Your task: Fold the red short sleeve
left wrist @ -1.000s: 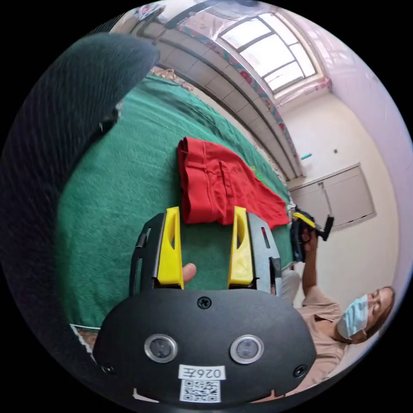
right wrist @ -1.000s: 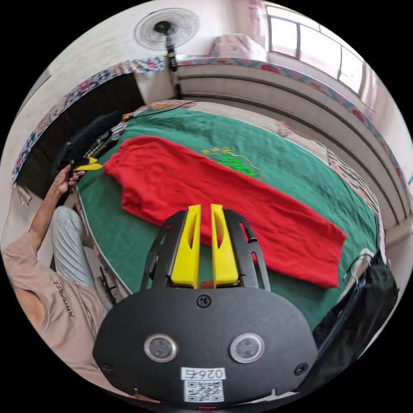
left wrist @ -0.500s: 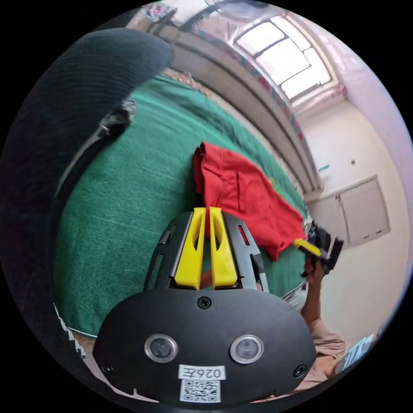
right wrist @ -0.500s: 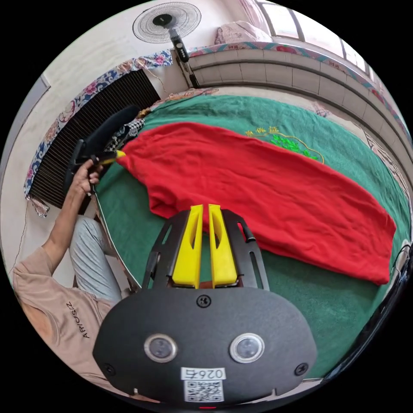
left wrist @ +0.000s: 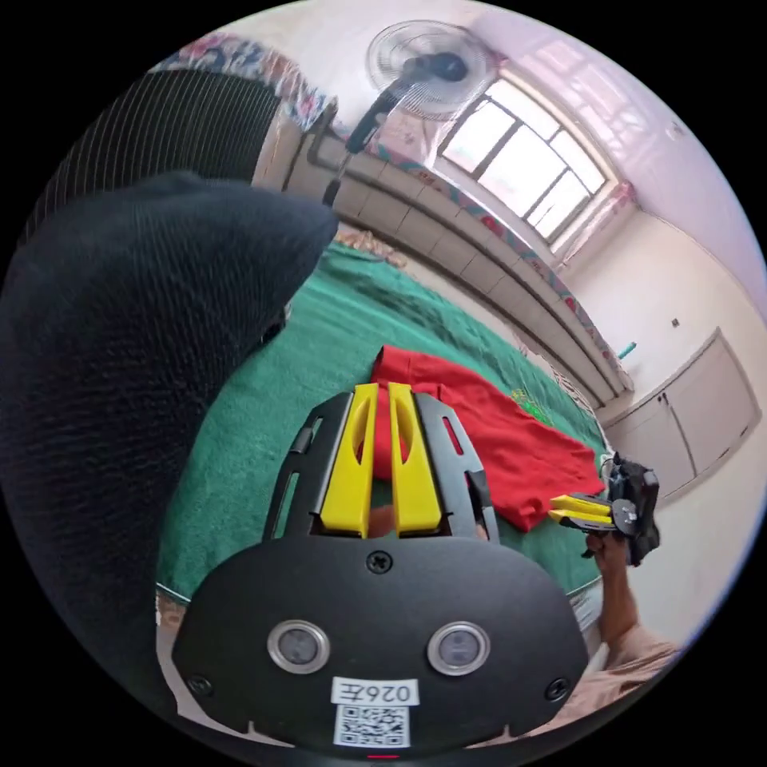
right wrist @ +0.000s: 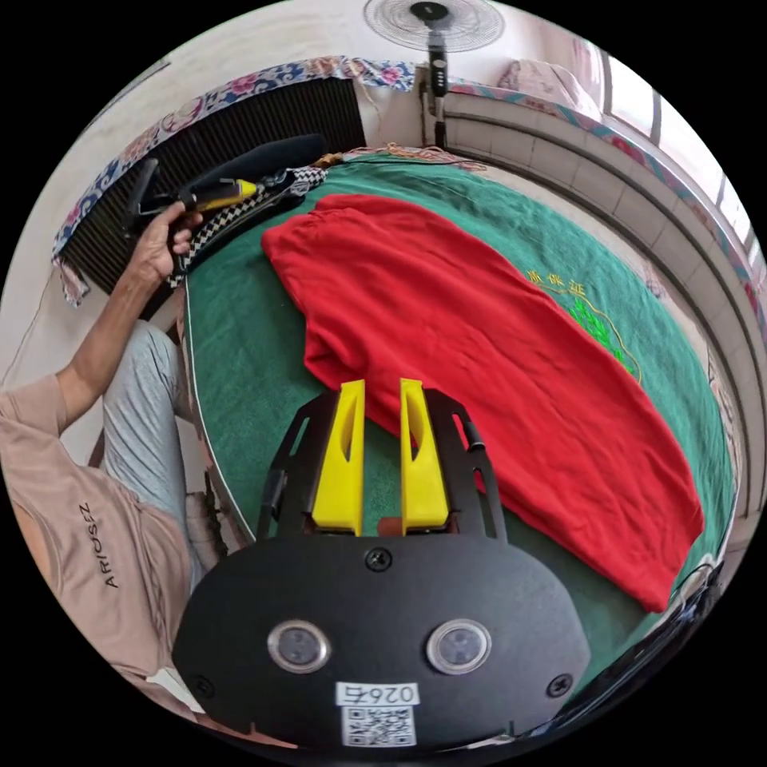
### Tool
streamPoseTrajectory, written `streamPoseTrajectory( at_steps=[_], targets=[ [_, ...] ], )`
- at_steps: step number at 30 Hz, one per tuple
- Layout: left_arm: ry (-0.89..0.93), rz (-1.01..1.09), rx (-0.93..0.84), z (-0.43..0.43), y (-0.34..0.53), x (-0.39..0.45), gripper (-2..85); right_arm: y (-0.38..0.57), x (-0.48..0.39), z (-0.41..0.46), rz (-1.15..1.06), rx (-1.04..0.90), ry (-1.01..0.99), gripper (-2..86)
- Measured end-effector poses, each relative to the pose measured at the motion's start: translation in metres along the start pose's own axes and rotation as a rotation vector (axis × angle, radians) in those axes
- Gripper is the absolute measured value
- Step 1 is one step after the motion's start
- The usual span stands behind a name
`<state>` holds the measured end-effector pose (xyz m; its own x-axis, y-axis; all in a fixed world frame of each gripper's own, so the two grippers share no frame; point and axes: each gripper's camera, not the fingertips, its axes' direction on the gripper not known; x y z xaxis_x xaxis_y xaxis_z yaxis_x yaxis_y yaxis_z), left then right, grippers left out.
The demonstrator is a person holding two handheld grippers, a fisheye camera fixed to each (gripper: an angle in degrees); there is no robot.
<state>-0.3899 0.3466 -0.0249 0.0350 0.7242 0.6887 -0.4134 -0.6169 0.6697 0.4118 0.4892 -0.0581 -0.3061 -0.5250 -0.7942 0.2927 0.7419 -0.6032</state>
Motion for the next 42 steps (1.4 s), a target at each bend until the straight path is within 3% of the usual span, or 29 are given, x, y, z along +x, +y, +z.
streamPoseTrajectory(
  at_steps=[2, 4, 6, 9, 12, 15, 19, 23, 31, 33, 35, 39, 42],
  targets=[
    [0.110, 0.245, 0.002, -0.003, -0.001, 0.057, 1.3, -0.002, -0.008, 0.004, -0.059, -0.009, 0.030, 6.3],
    [0.354, 0.558, -0.137, 0.020, 0.006, 0.137, 4.6, -0.003, -0.009, 0.008, -0.084, -0.017, 0.040, 6.8],
    [0.456, 0.731, -0.282, 0.047, 0.020, 0.194, 9.2, -0.003, -0.008, 0.013, -0.095, -0.030, 0.035, 6.8],
    [0.347, 0.944, -0.448, 0.090, 0.051, 0.273, 15.2, -0.005, -0.001, 0.024, -0.090, -0.064, 0.024, 6.5],
    [0.077, 1.090, -0.538, 0.122, 0.076, 0.330, 13.1, -0.010, 0.005, 0.031, -0.083, -0.087, 0.042, 6.0],
    [-0.062, 1.222, -0.479, 0.112, 0.088, 0.368, 4.8, -0.015, 0.011, 0.033, -0.079, -0.108, 0.072, 1.3],
    [-0.142, 1.375, -0.390, 0.084, 0.098, 0.393, 1.1, -0.022, 0.015, 0.008, -0.080, -0.070, 0.071, -1.3],
    [-0.120, 1.364, -0.397, 0.072, 0.089, 0.390, 0.0, -0.026, 0.011, -0.007, -0.142, -0.077, 0.082, -1.4],
    [0.123, 1.076, -0.430, 0.072, 0.019, 0.360, -0.8, -0.054, 0.008, -0.011, -0.163, -0.125, 0.110, -1.1],
    [0.125, 1.027, -0.518, 0.092, 0.010, 0.355, -0.8, -0.060, 0.012, -0.015, -0.158, -0.137, 0.107, -1.3],
    [0.146, 1.035, -0.713, 0.121, 0.012, 0.350, -0.8, -0.070, 0.021, -0.017, -0.134, -0.164, 0.063, -1.4],
    [0.203, 1.028, -0.738, 0.120, -0.009, 0.337, -0.7, -0.086, 0.035, -0.038, -0.088, -0.153, -0.024, -1.2],
    [0.215, 1.046, -0.698, 0.103, -0.022, 0.327, -0.7, -0.096, 0.051, -0.077, -0.021, -0.033, -0.184, -1.2]
  ],
)
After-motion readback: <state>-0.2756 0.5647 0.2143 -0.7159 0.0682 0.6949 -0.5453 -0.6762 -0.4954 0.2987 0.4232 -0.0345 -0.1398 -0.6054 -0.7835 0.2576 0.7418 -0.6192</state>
